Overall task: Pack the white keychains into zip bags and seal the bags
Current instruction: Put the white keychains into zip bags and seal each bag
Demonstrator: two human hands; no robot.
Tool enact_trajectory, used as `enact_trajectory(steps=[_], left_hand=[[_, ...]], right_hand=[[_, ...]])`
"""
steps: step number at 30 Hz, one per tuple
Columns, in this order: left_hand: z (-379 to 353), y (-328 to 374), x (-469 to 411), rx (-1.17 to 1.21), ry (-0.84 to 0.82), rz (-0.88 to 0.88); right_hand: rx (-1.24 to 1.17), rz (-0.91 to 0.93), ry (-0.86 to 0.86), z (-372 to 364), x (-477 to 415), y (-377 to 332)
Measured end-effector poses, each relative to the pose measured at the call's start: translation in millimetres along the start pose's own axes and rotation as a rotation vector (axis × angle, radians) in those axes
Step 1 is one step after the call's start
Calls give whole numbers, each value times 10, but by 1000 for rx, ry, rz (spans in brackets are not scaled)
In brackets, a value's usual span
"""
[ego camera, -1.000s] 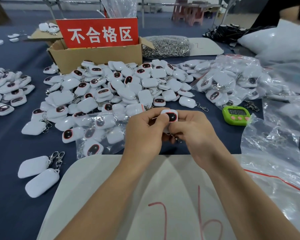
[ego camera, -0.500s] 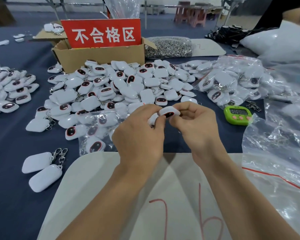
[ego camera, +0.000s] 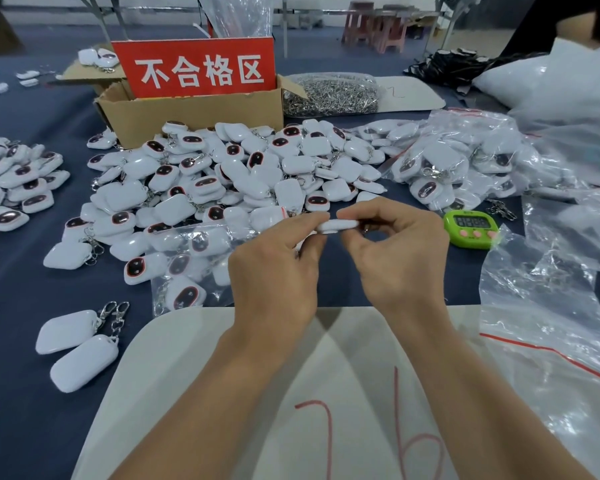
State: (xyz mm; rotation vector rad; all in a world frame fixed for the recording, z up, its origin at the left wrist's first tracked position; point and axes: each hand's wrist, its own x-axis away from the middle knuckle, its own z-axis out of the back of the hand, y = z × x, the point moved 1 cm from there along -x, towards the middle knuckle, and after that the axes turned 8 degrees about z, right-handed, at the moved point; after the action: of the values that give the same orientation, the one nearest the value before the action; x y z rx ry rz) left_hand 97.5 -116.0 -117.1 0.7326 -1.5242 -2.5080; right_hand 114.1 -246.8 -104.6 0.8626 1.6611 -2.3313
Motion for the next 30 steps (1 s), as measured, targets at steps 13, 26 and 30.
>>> enact_trajectory(steps=[13,26,30], left_hand=[[31,-41,-34,-95,-148,-226],[-28,-91,-93,-111,-278,-48],[1,-36,-100,-114,-188,-17]], right_hand=[[-439,-442,-187,21,-44,-4],[-82,-197,-186,-8,-36,-19],[-9,-237,-127,-17,-18,2]])
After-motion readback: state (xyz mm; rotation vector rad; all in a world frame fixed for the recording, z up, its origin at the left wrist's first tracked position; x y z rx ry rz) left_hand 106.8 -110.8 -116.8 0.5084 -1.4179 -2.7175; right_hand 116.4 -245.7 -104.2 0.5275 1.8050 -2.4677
